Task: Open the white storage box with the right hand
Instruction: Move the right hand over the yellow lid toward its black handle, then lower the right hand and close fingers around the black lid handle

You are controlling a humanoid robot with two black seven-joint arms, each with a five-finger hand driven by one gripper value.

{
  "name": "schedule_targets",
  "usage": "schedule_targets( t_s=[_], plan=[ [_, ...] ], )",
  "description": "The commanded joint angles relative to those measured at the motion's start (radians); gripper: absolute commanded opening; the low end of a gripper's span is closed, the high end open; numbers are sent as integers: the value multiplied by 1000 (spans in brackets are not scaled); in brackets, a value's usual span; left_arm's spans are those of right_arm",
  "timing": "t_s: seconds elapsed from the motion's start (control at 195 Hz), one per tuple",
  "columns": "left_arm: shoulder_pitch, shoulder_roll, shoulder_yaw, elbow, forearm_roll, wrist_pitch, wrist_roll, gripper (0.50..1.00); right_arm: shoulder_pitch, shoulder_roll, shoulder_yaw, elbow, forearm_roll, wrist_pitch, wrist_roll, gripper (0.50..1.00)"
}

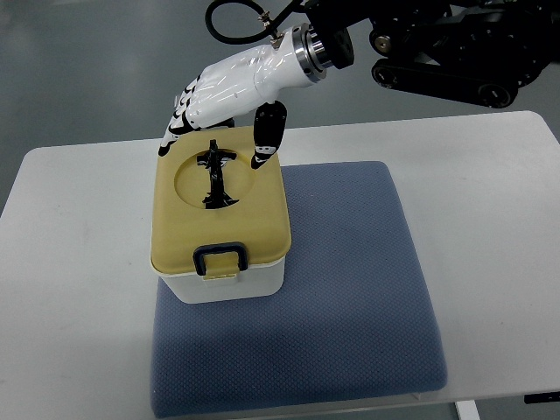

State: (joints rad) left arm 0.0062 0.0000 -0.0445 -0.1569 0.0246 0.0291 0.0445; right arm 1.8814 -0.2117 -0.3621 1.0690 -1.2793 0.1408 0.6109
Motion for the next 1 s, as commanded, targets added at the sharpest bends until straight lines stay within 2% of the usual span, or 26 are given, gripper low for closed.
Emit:
schedule_targets(
  t_s=[0.0, 0.267, 0.524, 0.647, 0.862, 0.996],
  plan=[
    [0, 0, 0, -1, 1, 0, 0, 1000, -7, 21, -3, -23, 0, -12, 0, 905],
    [0, 0, 0, -1, 0, 0, 0, 1000, -7, 78, -35, -93, 17, -53, 0, 854],
    [0, 0, 0, 0, 0, 0, 0, 1000, -18, 117, -75, -132, 6, -56, 0, 764],
    [0, 0, 0, 0, 0, 0, 0, 1000, -22, 132, -136, -158, 6, -104, 0, 733],
    [0, 0, 0, 0, 0, 0, 0, 1000, -39, 143, -187, -179, 6, -133, 0, 713],
    [0, 0, 0, 0, 0, 0, 0, 1000, -44, 144, -178, -181, 6, -135, 0, 680]
  ],
)
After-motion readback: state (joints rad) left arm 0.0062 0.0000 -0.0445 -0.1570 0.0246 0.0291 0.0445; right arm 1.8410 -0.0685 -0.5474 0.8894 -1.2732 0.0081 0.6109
